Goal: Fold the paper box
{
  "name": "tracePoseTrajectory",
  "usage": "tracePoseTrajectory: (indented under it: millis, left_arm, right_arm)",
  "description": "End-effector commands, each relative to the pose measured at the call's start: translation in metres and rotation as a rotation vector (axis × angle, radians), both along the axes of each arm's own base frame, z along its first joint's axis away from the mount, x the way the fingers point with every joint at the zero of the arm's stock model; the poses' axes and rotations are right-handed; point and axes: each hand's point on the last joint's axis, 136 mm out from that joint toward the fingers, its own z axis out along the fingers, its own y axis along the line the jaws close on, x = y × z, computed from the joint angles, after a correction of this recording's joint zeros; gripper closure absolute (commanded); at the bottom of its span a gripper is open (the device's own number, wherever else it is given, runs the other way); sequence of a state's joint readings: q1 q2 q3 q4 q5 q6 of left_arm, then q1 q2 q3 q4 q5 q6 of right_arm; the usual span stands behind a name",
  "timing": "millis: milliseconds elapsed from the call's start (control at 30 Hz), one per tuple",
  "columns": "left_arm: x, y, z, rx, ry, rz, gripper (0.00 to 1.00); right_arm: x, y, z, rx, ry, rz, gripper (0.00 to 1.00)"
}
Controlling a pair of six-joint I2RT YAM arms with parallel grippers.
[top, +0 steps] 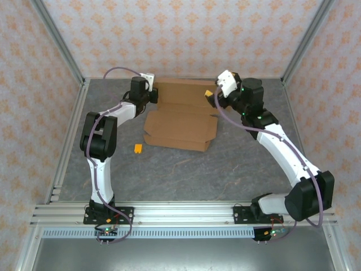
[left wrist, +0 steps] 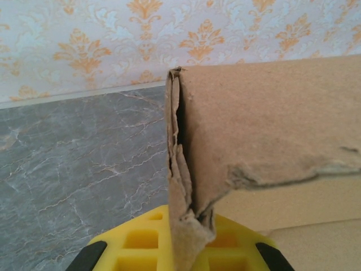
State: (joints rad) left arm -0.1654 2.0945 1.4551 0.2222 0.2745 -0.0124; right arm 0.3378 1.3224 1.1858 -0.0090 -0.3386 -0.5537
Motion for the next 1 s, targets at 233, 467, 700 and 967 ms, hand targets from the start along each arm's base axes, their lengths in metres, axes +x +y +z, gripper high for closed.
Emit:
tracePoseTrajectory:
  millis: [233,467,700,967]
  left_arm:
    - [-0.012,0.002,0.046,-0.012,-0.115,0.066,1.0]
    - [-0.019,0.0,0.05,0.004,-0.118,0.058,1.0]
    - [-0.02,0.0,0.046,0.016,-0.11,0.07,1.0]
    - [-0.02,0.0,0.04,0.032,-0.1,0.079,1.0]
  right_arm:
    - [0.057,-0.019,-0.011,0.408,0.347,-0.394,0.12]
    - [0.092,-0.006,-0.044,0.327,0.491,-0.433,0.15]
    - [0.096,-0.005,-0.071,0.303,0.591,-0.474,0.18]
    - [0.084,-0.022,-0.068,0.401,0.635,-0.481,0.06]
